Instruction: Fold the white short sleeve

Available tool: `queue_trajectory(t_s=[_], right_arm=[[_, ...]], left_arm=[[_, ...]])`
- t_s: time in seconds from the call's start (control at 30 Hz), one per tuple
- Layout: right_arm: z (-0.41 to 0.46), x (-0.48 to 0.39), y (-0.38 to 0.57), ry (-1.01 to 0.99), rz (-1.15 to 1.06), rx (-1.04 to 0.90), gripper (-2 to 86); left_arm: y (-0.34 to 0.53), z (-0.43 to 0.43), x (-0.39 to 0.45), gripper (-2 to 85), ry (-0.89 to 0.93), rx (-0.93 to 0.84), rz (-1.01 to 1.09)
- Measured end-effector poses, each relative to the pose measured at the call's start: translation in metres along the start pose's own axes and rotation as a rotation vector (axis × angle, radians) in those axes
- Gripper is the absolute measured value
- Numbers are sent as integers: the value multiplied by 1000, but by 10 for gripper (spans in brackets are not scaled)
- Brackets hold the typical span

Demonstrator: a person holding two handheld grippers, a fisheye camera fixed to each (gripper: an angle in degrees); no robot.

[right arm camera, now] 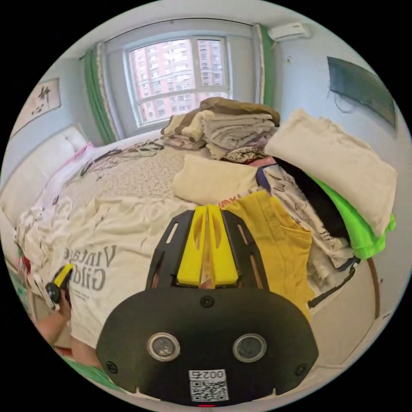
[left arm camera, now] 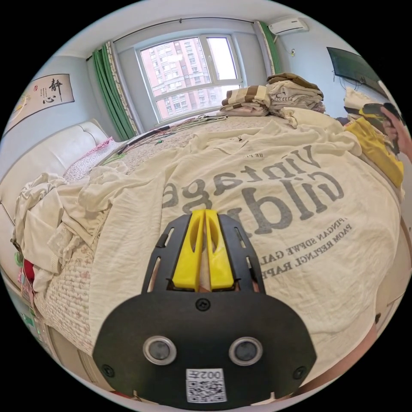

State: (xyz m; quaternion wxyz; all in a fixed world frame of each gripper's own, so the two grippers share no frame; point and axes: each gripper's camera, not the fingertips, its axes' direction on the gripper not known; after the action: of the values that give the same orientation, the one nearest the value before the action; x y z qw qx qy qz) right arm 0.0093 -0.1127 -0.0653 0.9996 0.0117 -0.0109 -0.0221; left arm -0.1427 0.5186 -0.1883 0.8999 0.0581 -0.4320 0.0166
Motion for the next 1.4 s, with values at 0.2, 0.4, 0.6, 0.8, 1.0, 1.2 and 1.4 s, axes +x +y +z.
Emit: queue_trajectory(t_s=[0.2, 0.4, 0.6, 0.8, 1.0, 1.2, 1.4], right_arm=[[-9, -71, 104, 17, -192, -113, 2], [-13, -80, 161, 213, -236, -168, 35], [-22, -65, 167, 134, -136, -199, 30], [-27, -67, 170, 138, -142, -216, 1], [-44, -57, 176, 127, -94, -197, 43], [-47, -22, 196, 18, 68, -198, 80], [-52, -11, 197, -16, 111, -215, 16]], left_arm=[[-20, -20, -49, -9, 144, -63, -76], [22, -110, -177, -10, 581, 146, -367], [129, -179, -258, -9, 436, 92, -532], [189, -229, -294, 20, 397, 77, -600], [184, -222, -308, 101, 542, 59, -599], [175, -221, -313, 110, 481, 32, -622], [175, -230, -335, 16, 579, -53, -711]])
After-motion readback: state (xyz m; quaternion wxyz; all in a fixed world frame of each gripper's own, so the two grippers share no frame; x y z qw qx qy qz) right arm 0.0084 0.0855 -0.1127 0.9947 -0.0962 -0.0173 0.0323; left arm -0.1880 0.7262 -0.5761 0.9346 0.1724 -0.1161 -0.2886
